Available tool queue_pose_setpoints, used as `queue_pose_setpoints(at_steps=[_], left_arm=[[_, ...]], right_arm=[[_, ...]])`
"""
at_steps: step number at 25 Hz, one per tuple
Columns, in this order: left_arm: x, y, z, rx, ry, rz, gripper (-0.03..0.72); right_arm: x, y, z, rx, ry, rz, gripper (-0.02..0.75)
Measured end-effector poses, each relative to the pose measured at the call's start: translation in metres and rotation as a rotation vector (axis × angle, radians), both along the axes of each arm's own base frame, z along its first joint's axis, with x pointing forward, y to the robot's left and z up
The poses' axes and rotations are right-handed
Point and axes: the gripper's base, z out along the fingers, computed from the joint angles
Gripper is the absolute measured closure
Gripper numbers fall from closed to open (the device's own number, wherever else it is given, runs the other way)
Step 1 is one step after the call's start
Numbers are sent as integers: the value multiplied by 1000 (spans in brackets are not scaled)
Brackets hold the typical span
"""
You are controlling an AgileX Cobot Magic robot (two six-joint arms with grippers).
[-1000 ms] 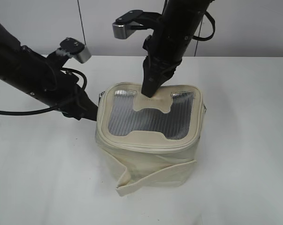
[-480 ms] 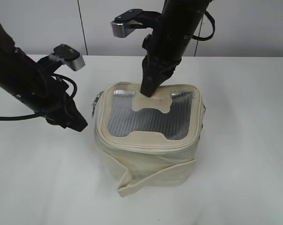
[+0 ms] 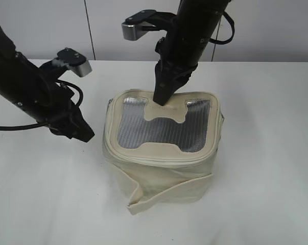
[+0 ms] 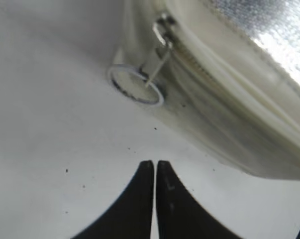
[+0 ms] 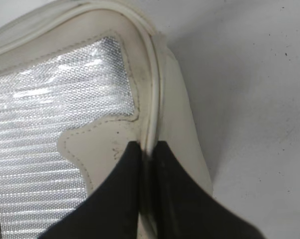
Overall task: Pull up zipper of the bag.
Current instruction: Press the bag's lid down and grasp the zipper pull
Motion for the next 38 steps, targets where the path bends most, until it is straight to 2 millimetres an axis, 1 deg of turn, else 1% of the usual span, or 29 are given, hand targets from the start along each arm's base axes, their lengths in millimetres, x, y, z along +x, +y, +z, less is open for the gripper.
queue_pose_setpoints(at_steps=[1,2,4,6,7,8,9,13,18,20,22,23,25,29,31,33,38], left_arm=[[1,0,0,0,-11,6,670],[2,0,1,0,-17,8,627],[5,-2,4,-14,-32,19,491],[9,-4,8,-40,-50,47,319],[11,-4,9,-52,-64,65,271],[13,-5,10,-61,-76,80,241],[14,-5,11,-68,-83,92,233],[17,-6,10,-76,-92,110,274],[20,-11,-1,-116,-61,98,288],[22,-11,-3,-130,-64,109,293],[25,-11,-4,-130,-88,122,314],[26,-11,-4,-131,-97,125,336],[28,-12,-6,-129,-119,127,405],[34,-14,-15,-140,-137,122,587],[34,-16,-17,-157,-142,98,664],[34,-17,-17,-163,-154,82,691],[34,-15,-17,-159,-159,68,692]], right_arm=[[0,0,0,0,0,0,685],[0,0,0,0,0,0,685],[0,0,0,0,0,-1,685],[0,0,0,0,0,-1,685],[0,0,0,0,0,-1,685],[0,0,0,0,0,-1,685],[0,0,0,0,0,-1,685],[0,0,0,0,0,-1,686],[0,0,0,-1,0,-1,686],[0,-1,0,-6,-3,-1,686],[1,-1,0,-12,-6,-2,686],[1,-1,0,-14,-6,-4,686],[2,-2,0,-14,-6,-8,686],[1,-2,0,-8,-2,-10,686],[1,-2,0,-6,-1,-10,686],[1,-2,0,-6,-1,-10,686],[1,-2,0,-6,-1,-10,687]])
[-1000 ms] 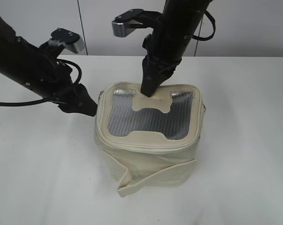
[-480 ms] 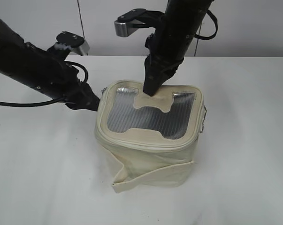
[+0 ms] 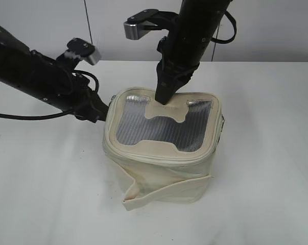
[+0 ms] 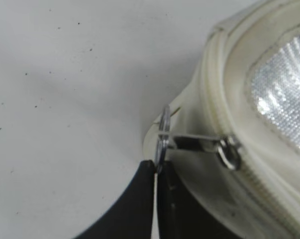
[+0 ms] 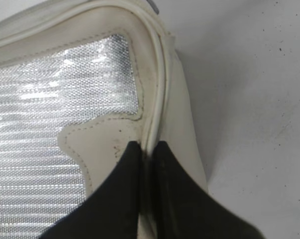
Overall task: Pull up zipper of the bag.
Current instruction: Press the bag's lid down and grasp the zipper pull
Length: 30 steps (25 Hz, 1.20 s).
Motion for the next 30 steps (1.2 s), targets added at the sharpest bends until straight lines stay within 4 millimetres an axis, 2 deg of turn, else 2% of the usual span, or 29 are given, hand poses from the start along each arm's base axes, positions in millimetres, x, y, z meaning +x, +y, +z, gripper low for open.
queue_pose_setpoints(at_steps=[8,15,26,30], left_arm=[[-5,11,13,41,16,-5,692],[-18,14,10,85,148,-67,692],[-33,14,15,76,274,-123,692],[-33,14,15,77,274,-116,692]], right_arm=[[0,0,0,0,0,0,688],[0,0,0,0,0,0,687],[0,0,0,0,2,-5,688],[0,0,0,0,4,-9,688]])
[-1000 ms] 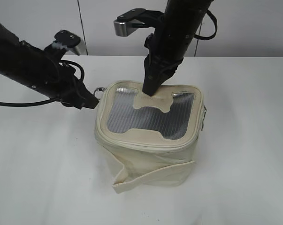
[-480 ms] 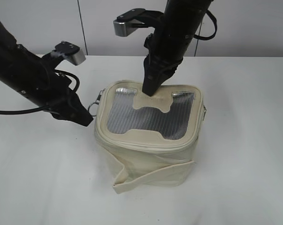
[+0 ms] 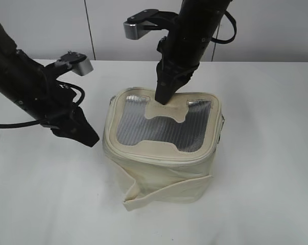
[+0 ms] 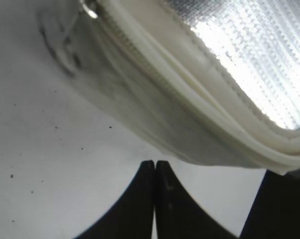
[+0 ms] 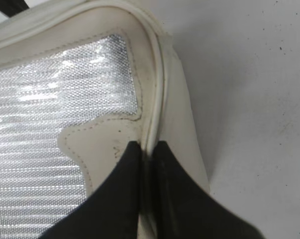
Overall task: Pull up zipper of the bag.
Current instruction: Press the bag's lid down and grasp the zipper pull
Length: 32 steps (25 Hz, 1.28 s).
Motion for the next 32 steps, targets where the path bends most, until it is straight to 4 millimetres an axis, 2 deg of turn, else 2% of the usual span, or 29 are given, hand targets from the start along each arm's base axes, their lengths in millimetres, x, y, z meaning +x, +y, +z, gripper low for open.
queue_pose_setpoints(at_steps=[4,6,7,11,12,14,22,29,31,32], left_arm=[[7,1,-1,10,-67,42,692],[10,1,-1,14,-91,59,660],[11,1,-1,17,-103,66,615],[15,1,0,13,-137,100,358],[17,1,0,6,-144,115,316],[19,0,2,-17,-158,140,283],[24,-5,5,-80,-254,83,270],[42,-15,-2,-105,-233,39,298],[46,-18,-1,-107,-236,24,349],[46,-20,-1,-106,-239,11,406]], right_arm=[[0,0,0,0,1,-1,688],[0,0,0,0,1,-3,688],[0,0,0,0,1,-3,688],[0,0,0,0,1,-3,688],[0,0,0,0,1,-3,688],[0,0,0,0,1,-3,688],[0,0,0,0,1,-3,689],[1,-2,0,-8,-3,-5,689],[2,-3,0,-12,-5,-9,689],[2,-3,0,-14,-6,-8,689]])
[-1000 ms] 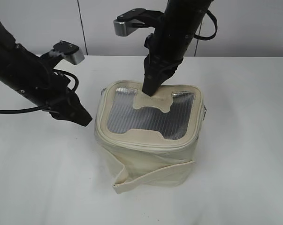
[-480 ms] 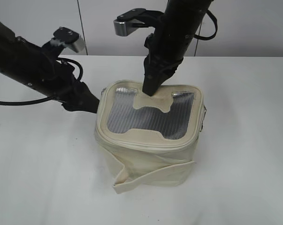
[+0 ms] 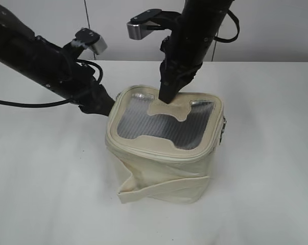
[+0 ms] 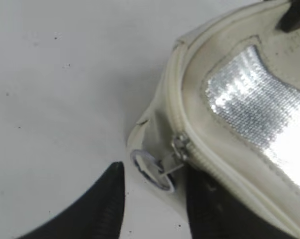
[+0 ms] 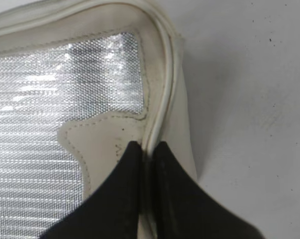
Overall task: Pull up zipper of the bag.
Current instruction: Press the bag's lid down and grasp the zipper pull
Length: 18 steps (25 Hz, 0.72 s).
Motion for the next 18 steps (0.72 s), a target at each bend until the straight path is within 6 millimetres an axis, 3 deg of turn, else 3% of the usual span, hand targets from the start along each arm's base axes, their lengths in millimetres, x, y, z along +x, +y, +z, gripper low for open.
queue_pose_setpoints(at_steps=[3,4,8,18], left_arm=[[-1,-5,2,14,-13,-37,609],[-1,-5,2,16,-11,-45,643],[-1,-5,3,26,-17,-55,682],[-10,4,15,131,47,-2,687]], right_arm=[[0,0,0,-5,-2,-2,689],[0,0,0,-5,-2,-3,689],[0,-1,0,-6,-2,-3,689],[-1,1,0,8,6,-5,689]])
